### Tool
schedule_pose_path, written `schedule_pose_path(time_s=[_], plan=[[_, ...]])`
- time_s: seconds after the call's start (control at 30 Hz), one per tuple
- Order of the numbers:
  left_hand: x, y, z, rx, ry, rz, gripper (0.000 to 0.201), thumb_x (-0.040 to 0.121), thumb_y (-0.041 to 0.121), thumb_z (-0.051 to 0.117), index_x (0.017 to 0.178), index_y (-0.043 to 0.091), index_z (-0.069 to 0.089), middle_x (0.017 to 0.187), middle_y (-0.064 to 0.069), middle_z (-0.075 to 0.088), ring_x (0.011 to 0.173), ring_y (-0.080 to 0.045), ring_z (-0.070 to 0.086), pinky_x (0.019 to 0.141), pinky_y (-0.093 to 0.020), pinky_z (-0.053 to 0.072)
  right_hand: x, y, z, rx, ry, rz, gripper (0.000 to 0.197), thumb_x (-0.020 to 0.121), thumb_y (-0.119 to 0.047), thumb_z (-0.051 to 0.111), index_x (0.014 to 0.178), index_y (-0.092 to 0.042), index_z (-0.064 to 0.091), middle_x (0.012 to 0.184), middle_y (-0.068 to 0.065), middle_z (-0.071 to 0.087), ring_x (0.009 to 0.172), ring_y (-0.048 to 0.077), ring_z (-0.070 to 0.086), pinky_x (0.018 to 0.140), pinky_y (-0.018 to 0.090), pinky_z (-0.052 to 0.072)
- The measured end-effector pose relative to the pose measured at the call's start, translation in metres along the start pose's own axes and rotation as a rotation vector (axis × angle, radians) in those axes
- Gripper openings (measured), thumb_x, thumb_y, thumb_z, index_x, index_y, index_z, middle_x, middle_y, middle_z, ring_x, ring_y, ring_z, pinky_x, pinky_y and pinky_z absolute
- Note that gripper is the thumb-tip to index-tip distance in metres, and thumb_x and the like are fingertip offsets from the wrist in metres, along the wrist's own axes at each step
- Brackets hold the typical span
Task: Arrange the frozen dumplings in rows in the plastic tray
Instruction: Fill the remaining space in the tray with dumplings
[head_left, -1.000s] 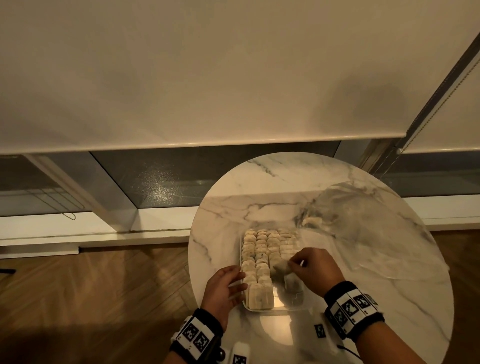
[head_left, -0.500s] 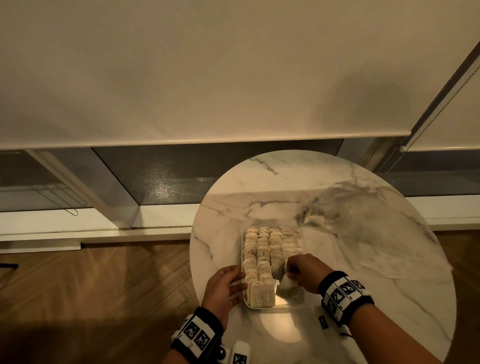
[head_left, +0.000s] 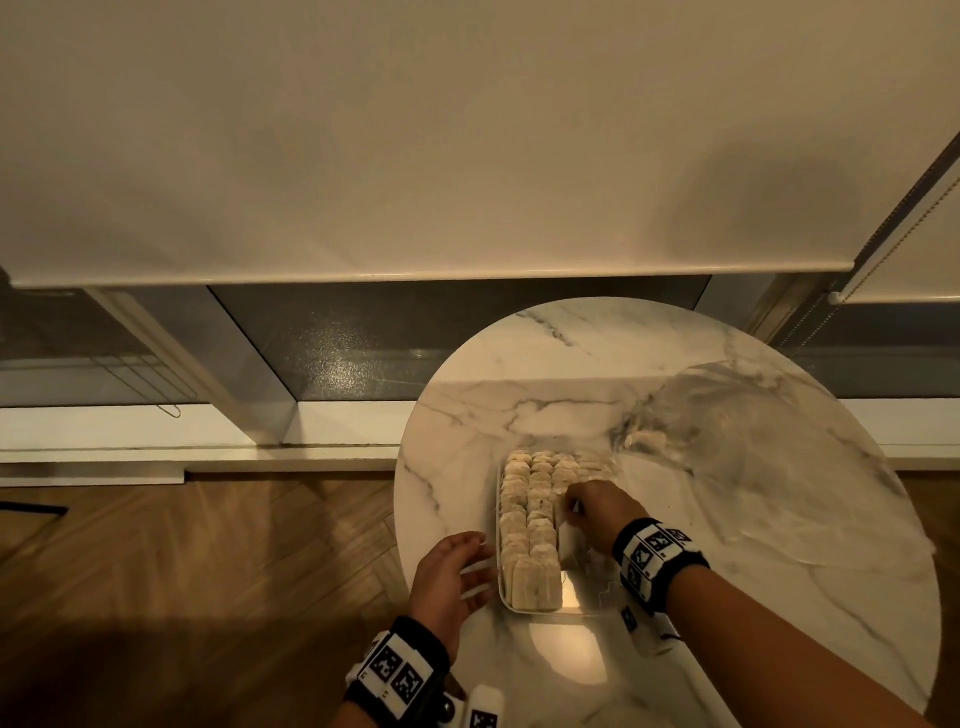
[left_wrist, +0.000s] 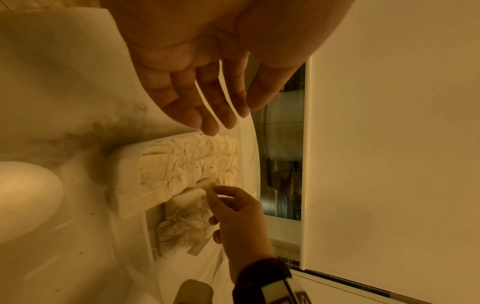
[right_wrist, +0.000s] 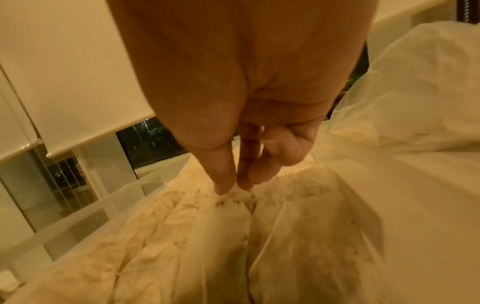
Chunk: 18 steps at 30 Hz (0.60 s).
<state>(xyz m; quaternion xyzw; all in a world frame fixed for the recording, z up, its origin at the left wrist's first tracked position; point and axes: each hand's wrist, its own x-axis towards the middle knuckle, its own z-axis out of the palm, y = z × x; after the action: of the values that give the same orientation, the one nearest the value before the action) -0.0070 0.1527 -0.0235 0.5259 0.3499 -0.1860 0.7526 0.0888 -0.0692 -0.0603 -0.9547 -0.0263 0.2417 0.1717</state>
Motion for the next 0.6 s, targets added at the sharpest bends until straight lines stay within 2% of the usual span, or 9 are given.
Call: schedule_pose_path(time_s=[0.07,0.13,0.23,0.33,0.4,0.6], plan=[[0.003,-0.002,-0.003,-0.001,0.018,-0.010,0.017,0.096,0.021,0.059,0.107,0.012,0.068,0.104,-0.011,0.073,0.091,-0.028,0.066,0.072,-0.036,0.050,-0.006,0.002,-0.001,0.068,0.061,0.044,0.019,0.091,-0.023,0.056,0.107,-0.028,0.066,0.111,0.000,0.065,0.096,0.019,0.062,0.084,0.032,0.053],[0.007,-0.006,-0.007,0.002,0.037,-0.022,0.015,0.095,0.020,0.061,0.108,0.014,0.068,0.105,-0.010,0.072,0.094,-0.029,0.067,0.073,-0.036,0.051,-0.015,0.003,0.000,0.121,0.074,0.093,0.019,0.090,-0.021,0.057,0.105,-0.027,0.067,0.108,0.001,0.067,0.094,0.018,0.063,0.085,0.032,0.054],[0.013,-0.015,-0.012,0.049,0.056,-0.034,0.021,0.090,0.010,0.067,0.110,0.015,0.066,0.107,-0.011,0.071,0.099,-0.029,0.066,0.070,-0.034,0.051,-0.030,0.000,0.006,0.119,-0.065,0.099,0.012,0.088,-0.022,0.061,0.096,-0.027,0.068,0.106,0.000,0.067,0.093,0.016,0.062,0.088,0.029,0.054],[0.017,-0.028,-0.012,0.112,0.065,-0.037,0.032,0.083,0.001,0.073,0.111,0.014,0.064,0.109,-0.011,0.069,0.103,-0.030,0.065,0.070,-0.035,0.052,-0.042,-0.007,0.017,0.050,-0.222,0.072,0.021,0.087,-0.022,0.062,0.104,-0.023,0.074,0.113,0.002,0.069,0.102,0.018,0.063,0.089,0.027,0.052],[0.019,-0.034,-0.011,0.160,0.052,-0.039,0.038,0.077,0.001,0.079,0.110,0.015,0.064,0.109,-0.009,0.068,0.103,-0.029,0.064,0.071,-0.036,0.053,-0.045,-0.009,0.026,0.035,-0.278,0.071,0.026,0.086,-0.022,0.061,0.108,-0.024,0.075,0.117,0.003,0.069,0.105,0.019,0.064,0.090,0.027,0.051],[0.021,-0.043,-0.005,0.281,0.028,-0.004,0.039,0.076,-0.002,0.079,0.107,0.015,0.063,0.105,-0.007,0.067,0.095,-0.025,0.065,0.068,-0.034,0.056,-0.045,-0.009,0.034,0.069,-0.226,0.079,0.032,0.088,-0.023,0.050,0.112,-0.025,0.073,0.118,0.004,0.069,0.107,0.023,0.065,0.090,0.029,0.052]])
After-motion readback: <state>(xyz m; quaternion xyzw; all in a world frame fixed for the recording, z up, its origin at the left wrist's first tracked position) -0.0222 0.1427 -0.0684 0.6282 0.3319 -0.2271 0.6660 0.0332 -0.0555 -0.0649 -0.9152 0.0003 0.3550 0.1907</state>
